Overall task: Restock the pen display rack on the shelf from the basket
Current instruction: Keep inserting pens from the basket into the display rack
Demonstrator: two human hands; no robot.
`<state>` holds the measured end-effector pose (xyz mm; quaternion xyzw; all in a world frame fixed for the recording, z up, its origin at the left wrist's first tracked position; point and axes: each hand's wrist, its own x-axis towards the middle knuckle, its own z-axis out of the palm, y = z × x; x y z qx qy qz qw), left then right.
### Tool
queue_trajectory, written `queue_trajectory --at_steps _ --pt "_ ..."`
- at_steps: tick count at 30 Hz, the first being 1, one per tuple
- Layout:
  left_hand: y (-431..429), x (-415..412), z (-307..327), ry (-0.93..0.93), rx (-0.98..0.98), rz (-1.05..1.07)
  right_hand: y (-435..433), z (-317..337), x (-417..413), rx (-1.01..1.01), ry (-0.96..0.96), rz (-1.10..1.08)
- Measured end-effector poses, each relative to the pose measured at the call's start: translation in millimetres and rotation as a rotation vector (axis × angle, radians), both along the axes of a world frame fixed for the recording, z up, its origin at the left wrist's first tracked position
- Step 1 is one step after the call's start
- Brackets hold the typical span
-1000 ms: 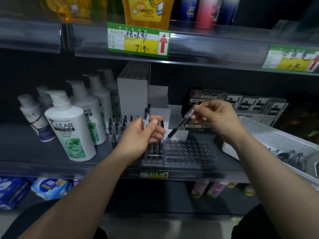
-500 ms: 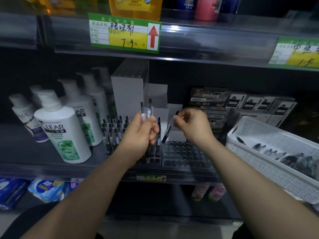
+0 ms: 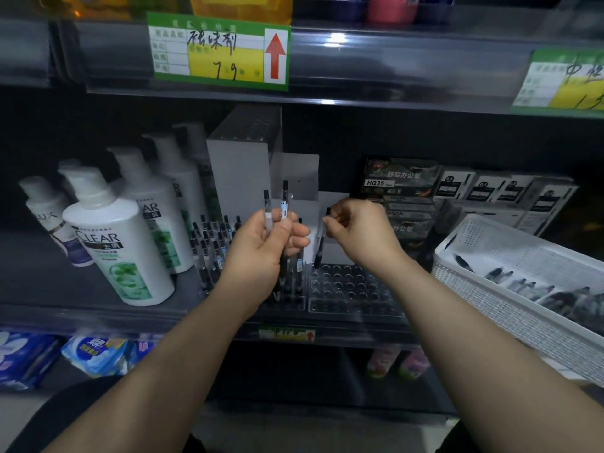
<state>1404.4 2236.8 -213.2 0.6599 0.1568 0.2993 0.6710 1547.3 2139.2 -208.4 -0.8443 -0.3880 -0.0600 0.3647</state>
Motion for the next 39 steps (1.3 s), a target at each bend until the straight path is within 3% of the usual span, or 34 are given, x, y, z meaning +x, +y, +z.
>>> queue_trajectory --at_steps 22,24,28,30,35,39 --pt "1.2 -2.5 -0.3 0.06 -0.055 -0.013 0.2 -9.7 -3.5 -0.177 0.016 0.065" --pt "2.3 -2.5 -1.1 0.065 -0.073 -0.022 -3.0 3.3 -3.9 -0.103 0.063 0.073" --pt "0.2 -1.1 -3.3 0.099 -0.065 -0.071 -11.5 29.7 -14.2 0.197 0.421 0.248" --pt "-3.0 0.5 -6.0 0.124 -0.032 -0.101 -15.5 34.6 -18.1 0.255 0.515 0.312" --pt "-6.8 1.6 -8.0 0.144 0.015 -0.125 -20.6 36.0 -18.0 0.266 0.553 0.359" --pt "-0.5 -1.1 -4.6 0.097 0.048 -0.043 -29.2 42.3 -0.9 0.358 0.563 0.228"
